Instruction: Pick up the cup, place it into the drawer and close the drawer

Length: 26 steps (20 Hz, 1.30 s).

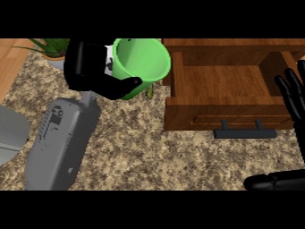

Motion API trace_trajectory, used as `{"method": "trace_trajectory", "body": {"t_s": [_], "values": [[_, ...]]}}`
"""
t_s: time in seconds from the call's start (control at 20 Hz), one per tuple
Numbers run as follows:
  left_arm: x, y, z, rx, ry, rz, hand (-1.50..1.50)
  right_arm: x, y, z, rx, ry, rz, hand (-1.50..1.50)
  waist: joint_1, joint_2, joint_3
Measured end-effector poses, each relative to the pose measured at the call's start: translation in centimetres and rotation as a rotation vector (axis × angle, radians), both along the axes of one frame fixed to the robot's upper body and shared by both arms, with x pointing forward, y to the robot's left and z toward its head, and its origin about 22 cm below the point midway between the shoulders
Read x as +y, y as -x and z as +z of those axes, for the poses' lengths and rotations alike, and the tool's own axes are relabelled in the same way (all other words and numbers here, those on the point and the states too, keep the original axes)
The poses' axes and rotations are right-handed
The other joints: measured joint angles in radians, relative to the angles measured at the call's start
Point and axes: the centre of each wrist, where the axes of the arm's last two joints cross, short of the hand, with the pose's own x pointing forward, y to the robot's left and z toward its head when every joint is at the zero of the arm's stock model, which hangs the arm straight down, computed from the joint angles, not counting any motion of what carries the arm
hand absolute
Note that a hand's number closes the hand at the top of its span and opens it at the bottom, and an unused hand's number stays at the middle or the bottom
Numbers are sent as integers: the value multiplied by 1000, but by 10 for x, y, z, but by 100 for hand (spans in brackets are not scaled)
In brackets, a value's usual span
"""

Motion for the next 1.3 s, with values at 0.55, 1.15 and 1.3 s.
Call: {"method": "trace_trajectory", "body": {"t_s": [0.55,1.15,1.3], "values": [[-57,-27,32,38,-99,-11,150,-5,-8,-7,8,3,-3,-150,-7,2,0],[-101,-53,25,105,-159,27,150,-1,-9,-16,7,11,14,-150,-25,6,0],[-108,-59,21,130,-176,37,150,-2,-14,-12,1,14,20,-150,-36,9,0]]}}
